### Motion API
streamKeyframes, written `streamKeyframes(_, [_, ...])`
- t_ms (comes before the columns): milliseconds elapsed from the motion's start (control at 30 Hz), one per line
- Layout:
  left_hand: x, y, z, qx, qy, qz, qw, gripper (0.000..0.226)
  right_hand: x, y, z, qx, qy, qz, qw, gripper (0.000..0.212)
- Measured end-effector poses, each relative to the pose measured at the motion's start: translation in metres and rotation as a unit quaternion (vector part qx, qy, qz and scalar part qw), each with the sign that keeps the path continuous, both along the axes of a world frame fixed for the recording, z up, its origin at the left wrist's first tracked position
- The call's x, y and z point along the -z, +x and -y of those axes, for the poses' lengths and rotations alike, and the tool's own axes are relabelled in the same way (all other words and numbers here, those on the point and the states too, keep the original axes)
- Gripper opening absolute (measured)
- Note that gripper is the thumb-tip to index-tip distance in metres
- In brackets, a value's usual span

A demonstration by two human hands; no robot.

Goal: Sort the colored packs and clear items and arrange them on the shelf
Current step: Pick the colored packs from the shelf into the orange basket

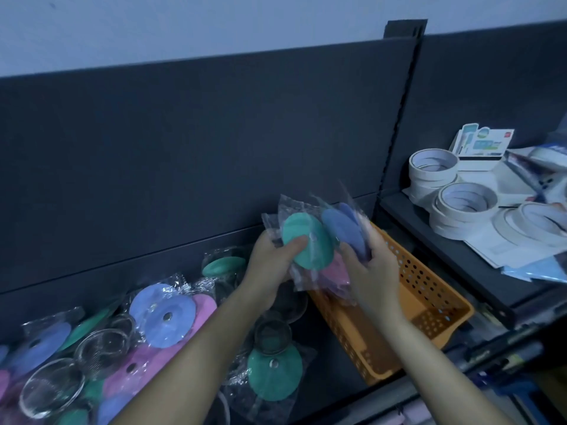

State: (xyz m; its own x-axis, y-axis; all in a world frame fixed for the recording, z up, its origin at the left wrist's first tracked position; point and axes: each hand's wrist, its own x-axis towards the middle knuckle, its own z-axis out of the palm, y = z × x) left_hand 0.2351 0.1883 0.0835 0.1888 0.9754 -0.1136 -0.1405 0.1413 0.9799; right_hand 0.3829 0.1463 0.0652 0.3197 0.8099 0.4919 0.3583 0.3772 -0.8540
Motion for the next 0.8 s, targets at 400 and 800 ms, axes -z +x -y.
streamKeyframes(400, [0.024, 0.091, -0.04, 0.028, -0.142, 0.008, 0.989, 0.014, 0.023, 0.079, -0.035, 0.007, -0.127, 0.077, 0.989, 0.041])
streamKeyframes(800, [0.062, 0.088, -0.059, -0.004, -0.073, -0.285, 0.956, 0.016, 0.094, 0.076, -0.062, -0.043, -0.3, 0.238, 0.923, 0.06])
